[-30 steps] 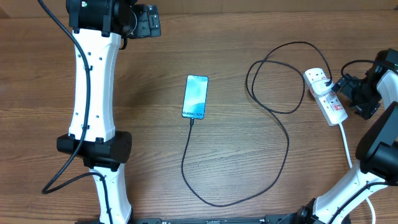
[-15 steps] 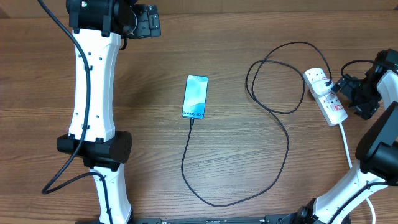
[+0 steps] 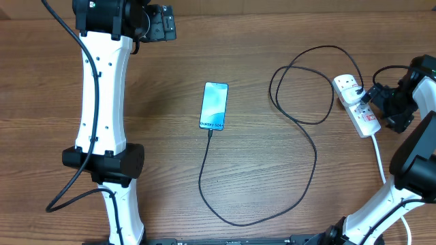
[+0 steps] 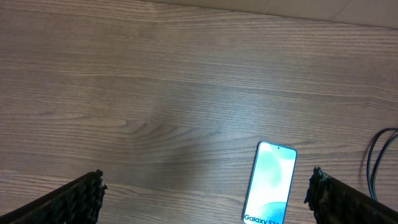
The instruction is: Plug charger to phone and switch on socket
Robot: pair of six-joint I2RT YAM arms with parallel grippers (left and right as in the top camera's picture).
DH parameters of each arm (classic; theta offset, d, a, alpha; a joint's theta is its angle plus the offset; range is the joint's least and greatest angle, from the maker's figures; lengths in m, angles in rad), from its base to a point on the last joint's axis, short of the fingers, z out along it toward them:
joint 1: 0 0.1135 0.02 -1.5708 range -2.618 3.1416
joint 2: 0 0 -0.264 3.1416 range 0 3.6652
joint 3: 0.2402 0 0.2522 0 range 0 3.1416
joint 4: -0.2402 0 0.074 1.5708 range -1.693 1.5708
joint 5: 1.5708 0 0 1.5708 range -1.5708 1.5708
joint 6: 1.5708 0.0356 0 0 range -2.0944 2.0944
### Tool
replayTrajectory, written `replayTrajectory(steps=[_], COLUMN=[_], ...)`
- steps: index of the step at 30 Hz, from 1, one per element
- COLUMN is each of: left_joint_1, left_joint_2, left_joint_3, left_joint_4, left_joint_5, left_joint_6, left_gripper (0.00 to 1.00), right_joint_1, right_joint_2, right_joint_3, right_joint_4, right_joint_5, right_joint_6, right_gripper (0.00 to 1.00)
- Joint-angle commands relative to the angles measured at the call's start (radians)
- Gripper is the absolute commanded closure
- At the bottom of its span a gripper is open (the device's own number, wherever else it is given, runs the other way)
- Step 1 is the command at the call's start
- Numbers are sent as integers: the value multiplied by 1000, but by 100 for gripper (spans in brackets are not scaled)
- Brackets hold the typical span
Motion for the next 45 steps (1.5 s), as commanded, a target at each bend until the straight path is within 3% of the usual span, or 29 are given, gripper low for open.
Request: replayTrajectory(steps=[1, 15, 22, 38, 45], left_joint_1=[5, 5, 5, 5, 4], left_joint_2=[9, 9, 9, 9, 9], left_joint_3=[-1, -1, -1, -1, -1], left_joint_4=[0, 0, 1, 1, 1], left_joint_5=[-17, -17, -17, -17, -17], left_joint_6=[-10, -10, -10, -10, -10], left_gripper=[0, 0, 0, 0, 0], right_joint_1=[-1, -16, 81, 263, 263], right_joint_2=[-29, -416, -615, -1157, -1231], right_joint_3=[33, 52, 40, -44, -68], right_joint_4=[-43, -151, -288, -349, -492], right_joint_5=[-2, 4, -2, 11, -14], right_joint_6=[23, 71, 74, 41, 44], right_gripper=[0, 0, 0, 0, 0])
